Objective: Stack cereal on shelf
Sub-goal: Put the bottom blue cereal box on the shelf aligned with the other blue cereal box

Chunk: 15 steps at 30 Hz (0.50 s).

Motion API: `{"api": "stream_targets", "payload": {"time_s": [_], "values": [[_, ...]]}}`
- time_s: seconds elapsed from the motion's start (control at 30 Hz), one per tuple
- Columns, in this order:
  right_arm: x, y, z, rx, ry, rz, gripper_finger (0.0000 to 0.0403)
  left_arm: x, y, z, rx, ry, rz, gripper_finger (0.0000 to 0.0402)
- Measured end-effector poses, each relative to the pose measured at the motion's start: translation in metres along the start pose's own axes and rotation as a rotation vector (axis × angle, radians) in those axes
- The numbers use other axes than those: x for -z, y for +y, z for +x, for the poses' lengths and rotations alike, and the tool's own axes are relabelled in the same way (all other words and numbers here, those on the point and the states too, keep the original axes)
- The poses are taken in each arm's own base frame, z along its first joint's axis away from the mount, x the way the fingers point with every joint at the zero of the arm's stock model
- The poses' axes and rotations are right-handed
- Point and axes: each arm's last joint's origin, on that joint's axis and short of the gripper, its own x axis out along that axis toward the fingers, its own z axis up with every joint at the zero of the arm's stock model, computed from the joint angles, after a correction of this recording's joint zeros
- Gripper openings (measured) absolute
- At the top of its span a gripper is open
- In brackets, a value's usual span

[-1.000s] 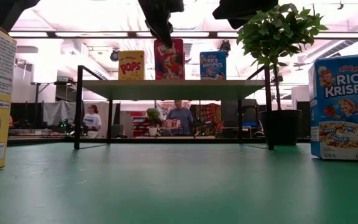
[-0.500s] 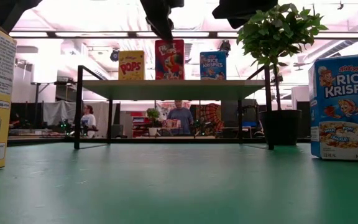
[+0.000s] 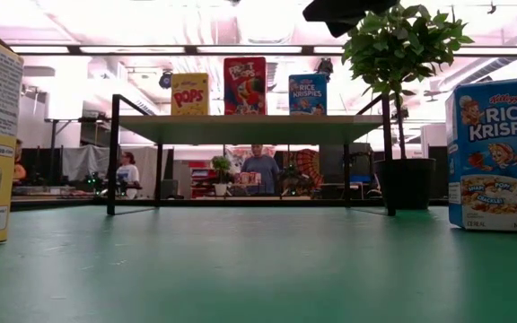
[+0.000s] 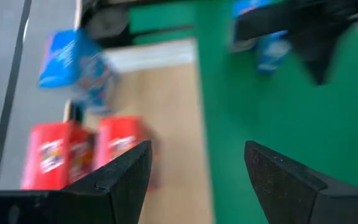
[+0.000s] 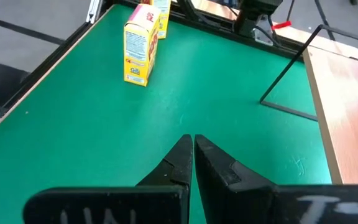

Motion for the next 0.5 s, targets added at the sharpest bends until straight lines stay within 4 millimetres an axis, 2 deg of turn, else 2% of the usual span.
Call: {"api": "stream_targets", "payload": {"time_s": [0.13,0.2,0.33,0.5], "values": [[-0.002,0.000,0.000,0.007,-0.016,-0.008,0.0009,0.007,-0.037,-0.012,0.055,-0.109,0.034,0.0240],[-0.003,-0.001,0.000,0.009,-0.031,-0.015,0.0009,0.014,-0.057,-0.011,0.077,-0.155,0.041,0.0240],[-0.005,-0.001,0.000,0.013,-0.053,-0.025,0.0009,0.034,-0.098,-0.002,0.095,-0.226,0.095,0.0240],[-0.006,-0.001,0.000,0.016,-0.064,-0.035,0.0009,0.067,-0.140,0.014,0.173,-0.305,0.158,0.0240]]}}
